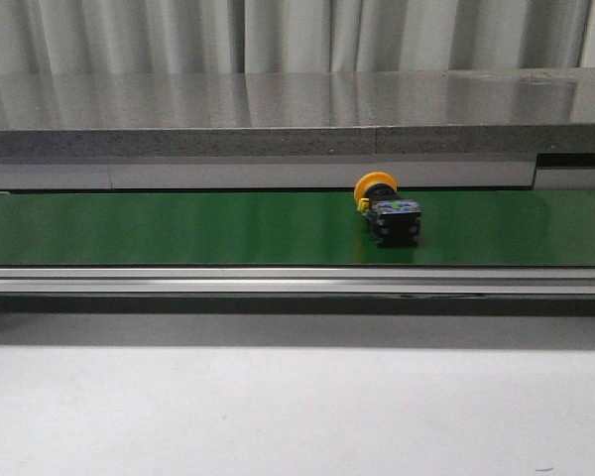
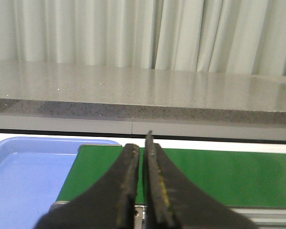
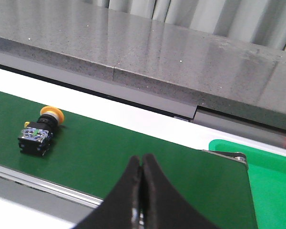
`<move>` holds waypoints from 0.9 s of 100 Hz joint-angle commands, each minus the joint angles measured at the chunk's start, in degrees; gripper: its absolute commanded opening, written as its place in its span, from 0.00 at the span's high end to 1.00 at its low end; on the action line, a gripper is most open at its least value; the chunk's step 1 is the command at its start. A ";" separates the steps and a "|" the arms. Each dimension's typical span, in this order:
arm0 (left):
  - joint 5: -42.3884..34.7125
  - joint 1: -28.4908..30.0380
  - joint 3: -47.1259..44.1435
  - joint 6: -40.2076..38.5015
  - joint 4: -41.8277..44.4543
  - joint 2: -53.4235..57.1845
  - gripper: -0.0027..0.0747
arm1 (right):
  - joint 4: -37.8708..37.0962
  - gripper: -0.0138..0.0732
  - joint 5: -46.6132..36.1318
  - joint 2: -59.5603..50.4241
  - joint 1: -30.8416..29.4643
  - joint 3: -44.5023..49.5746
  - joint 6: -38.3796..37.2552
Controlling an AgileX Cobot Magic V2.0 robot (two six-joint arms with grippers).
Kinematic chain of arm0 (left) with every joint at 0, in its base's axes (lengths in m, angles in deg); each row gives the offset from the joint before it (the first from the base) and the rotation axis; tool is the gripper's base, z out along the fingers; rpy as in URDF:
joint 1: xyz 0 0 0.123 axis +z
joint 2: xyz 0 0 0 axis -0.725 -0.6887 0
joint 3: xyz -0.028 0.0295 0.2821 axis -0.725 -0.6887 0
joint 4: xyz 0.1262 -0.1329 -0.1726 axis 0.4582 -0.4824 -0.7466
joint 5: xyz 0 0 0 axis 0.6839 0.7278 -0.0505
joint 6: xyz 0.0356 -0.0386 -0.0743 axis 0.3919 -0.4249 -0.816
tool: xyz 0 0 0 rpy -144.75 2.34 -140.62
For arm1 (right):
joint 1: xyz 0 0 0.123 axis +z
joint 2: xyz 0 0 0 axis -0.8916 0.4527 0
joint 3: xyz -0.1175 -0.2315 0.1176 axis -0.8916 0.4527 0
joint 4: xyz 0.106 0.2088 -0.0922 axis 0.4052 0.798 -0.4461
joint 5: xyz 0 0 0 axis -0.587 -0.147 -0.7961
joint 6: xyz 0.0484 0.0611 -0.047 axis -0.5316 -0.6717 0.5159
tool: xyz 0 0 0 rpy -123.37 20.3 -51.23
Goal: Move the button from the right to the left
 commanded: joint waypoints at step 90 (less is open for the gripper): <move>38.51 -0.37 40.28 -0.31 -2.73 -36.65 0.96 | 0.55 0.92 -3.74 0.26 0.15 -1.52 0.48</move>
